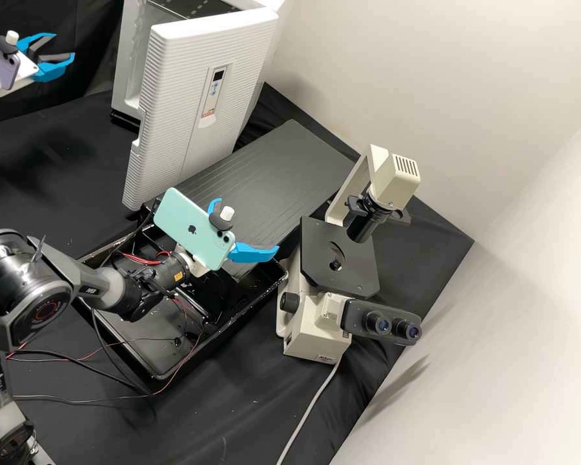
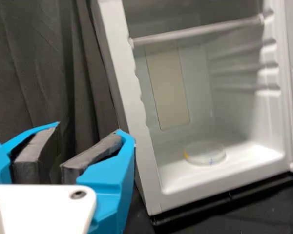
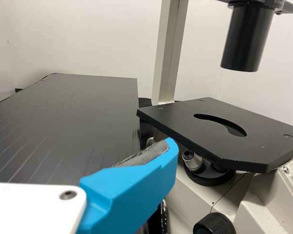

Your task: Open the incubator door

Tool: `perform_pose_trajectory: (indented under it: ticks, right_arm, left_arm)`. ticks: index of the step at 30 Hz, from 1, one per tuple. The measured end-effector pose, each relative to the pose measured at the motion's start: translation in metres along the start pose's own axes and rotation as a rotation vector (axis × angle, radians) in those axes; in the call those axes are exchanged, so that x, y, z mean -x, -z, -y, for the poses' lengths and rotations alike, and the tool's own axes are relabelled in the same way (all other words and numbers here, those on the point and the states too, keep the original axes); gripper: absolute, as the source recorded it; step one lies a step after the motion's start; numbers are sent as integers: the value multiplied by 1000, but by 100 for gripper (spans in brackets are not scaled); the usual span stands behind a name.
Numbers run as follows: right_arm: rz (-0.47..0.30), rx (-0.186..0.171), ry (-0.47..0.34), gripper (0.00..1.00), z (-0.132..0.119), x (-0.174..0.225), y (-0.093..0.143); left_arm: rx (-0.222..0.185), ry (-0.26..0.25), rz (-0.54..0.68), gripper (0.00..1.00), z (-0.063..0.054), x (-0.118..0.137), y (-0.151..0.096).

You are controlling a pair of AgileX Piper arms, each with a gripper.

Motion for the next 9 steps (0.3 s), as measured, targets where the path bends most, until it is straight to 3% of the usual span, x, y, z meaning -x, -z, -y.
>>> perform_pose_trajectory:
  ticks: [9]
  right_arm:
    - [0, 0, 0, 100, 0, 0, 0]
  left_arm:
    - [-13, 20, 74, 100, 13, -2, -7]
